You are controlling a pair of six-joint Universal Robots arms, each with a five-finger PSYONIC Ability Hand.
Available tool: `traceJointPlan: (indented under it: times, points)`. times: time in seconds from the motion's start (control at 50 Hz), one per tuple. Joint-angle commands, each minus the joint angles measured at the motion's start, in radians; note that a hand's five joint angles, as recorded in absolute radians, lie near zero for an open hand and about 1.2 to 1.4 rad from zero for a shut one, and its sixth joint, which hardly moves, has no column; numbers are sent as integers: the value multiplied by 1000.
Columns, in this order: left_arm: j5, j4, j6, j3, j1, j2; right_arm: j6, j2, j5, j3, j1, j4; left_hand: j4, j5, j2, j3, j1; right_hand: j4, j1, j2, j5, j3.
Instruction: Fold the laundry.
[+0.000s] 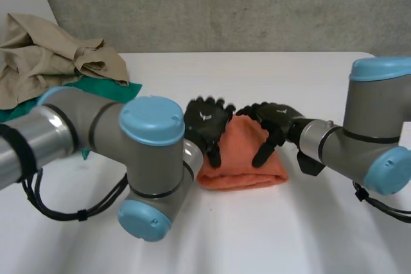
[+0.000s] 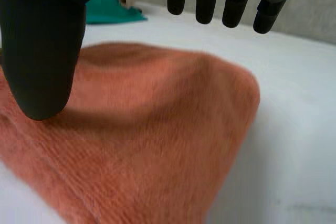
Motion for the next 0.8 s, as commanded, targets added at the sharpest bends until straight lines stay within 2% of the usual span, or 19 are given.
traceJointPlan:
  times: [0.02,0.14,0.22,0.34,0.42,0.48,0.6,0.64,0.74,0.8]
  points:
    - [-23,-77,12,-4,4,-58,-61,84,106,-48,12,5,12,-9,8,2,22,-34,-56,-37,-44,-32]
    - [-108,-97,26,-3,4,-64,-231,98,224,-47,14,5,12,-9,8,2,22,59,36,55,48,60]
    - [-105,-96,55,0,1,-49,-281,68,260,-30,14,-8,9,-12,5,-1,19,126,104,123,116,127]
    - [-102,-91,91,0,4,46,-273,-46,270,40,3,-79,-5,-27,-9,-15,4,118,95,114,108,119]
    - [-88,-82,94,-12,4,104,-234,-120,283,169,-3,-220,-11,-33,-15,-21,-2,50,28,47,40,51]
    - [-27,-81,92,-29,7,141,-123,-227,301,321,-2,-340,-17,-39,-21,-27,-8,32,10,29,22,34]
    - [128,-82,82,-95,48,212,79,-259,280,459,-21,-360,-8,-30,-12,-18,1,71,48,67,60,72]
    - [141,-81,80,-103,54,213,121,-256,263,481,-32,-360,-8,-30,-12,-18,1,76,54,73,66,78]
    - [148,-79,80,-115,59,213,182,-186,154,498,-34,-373,-8,-30,-12,-18,1,91,69,88,81,92]
    - [148,-79,80,-116,57,212,190,-155,128,492,-31,-377,-5,-27,-10,-15,4,109,86,105,99,110]
